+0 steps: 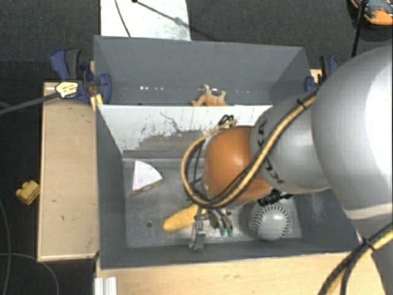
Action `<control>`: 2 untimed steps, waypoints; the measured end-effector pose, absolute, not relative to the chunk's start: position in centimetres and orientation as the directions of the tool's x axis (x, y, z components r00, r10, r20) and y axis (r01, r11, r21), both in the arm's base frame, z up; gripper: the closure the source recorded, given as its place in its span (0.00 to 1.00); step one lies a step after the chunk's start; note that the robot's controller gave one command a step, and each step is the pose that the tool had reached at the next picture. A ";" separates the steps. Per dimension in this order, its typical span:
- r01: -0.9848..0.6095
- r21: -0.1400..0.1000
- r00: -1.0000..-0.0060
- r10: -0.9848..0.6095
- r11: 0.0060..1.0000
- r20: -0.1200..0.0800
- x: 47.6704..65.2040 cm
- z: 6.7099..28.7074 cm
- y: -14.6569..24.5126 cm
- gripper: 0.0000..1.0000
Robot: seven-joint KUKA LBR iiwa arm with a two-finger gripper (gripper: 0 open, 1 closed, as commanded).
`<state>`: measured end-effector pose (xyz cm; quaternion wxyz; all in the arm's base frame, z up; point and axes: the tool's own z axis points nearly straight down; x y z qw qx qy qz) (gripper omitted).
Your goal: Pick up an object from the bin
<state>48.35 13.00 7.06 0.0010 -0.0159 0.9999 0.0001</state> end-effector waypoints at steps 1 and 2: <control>-0.045 0.001 -0.999 -0.045 0.999 -0.004 48.2 7.0 13.3 0.00; -0.030 0.002 -1.000 -0.030 1.000 -0.005 48.3 7.1 13.1 0.00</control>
Offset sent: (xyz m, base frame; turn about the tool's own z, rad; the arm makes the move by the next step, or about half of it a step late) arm 0.0000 0.0000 0.0000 0.0000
